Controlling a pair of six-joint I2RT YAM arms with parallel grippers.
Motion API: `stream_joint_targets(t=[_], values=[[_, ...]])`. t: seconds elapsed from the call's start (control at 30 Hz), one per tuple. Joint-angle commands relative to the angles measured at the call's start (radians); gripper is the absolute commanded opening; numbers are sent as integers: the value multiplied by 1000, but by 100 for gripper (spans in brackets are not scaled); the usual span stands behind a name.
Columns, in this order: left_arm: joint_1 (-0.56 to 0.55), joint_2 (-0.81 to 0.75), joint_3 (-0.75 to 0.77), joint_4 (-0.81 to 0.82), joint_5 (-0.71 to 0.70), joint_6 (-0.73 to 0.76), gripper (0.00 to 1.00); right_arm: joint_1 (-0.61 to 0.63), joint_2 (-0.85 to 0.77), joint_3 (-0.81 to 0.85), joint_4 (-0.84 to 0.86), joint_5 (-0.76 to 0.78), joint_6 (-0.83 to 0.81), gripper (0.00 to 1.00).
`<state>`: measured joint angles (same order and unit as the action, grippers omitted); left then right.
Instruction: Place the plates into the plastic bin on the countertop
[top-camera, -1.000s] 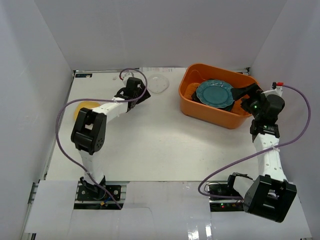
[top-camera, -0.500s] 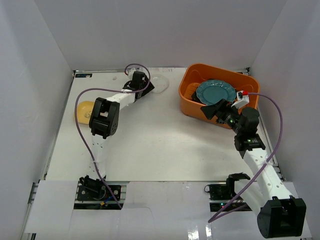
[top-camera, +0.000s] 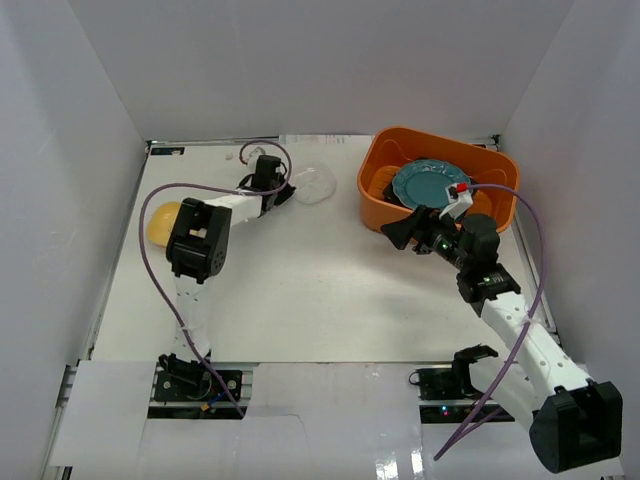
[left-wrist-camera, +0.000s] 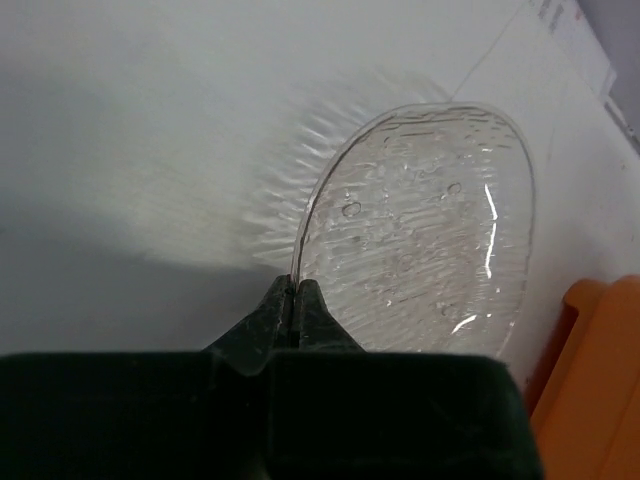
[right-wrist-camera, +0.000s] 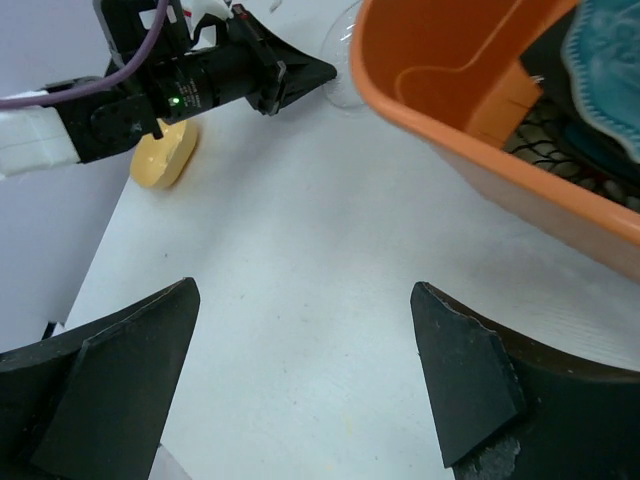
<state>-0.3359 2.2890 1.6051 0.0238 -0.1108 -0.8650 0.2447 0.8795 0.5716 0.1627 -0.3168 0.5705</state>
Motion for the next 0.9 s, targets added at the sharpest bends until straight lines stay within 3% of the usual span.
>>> stream_joint_targets(t=[0.0,0.17,0.4,0.53,0.6,0.77,0.87], values=[[41,-239,-215,59,-1,26,0,83,45,97,-29,18,-61,93],[46,-619,-524,50,69,92,0,232,142,214,-106,51,-133,98],[-6,-1093,-897,7,230,106,0,441,328,361,-158,174,-178,90],[-26,-1239,-970,-64,307,89,0,484,432,422,-127,179,-155,91],[-29,-1290,-985,-99,335,90,0,496,466,445,-120,206,-138,96],[-31,-1414,-967,-174,347,130,0,512,495,452,-124,269,-115,100],[-32,-1419,-955,-200,353,150,0,513,518,441,-104,257,-93,89]])
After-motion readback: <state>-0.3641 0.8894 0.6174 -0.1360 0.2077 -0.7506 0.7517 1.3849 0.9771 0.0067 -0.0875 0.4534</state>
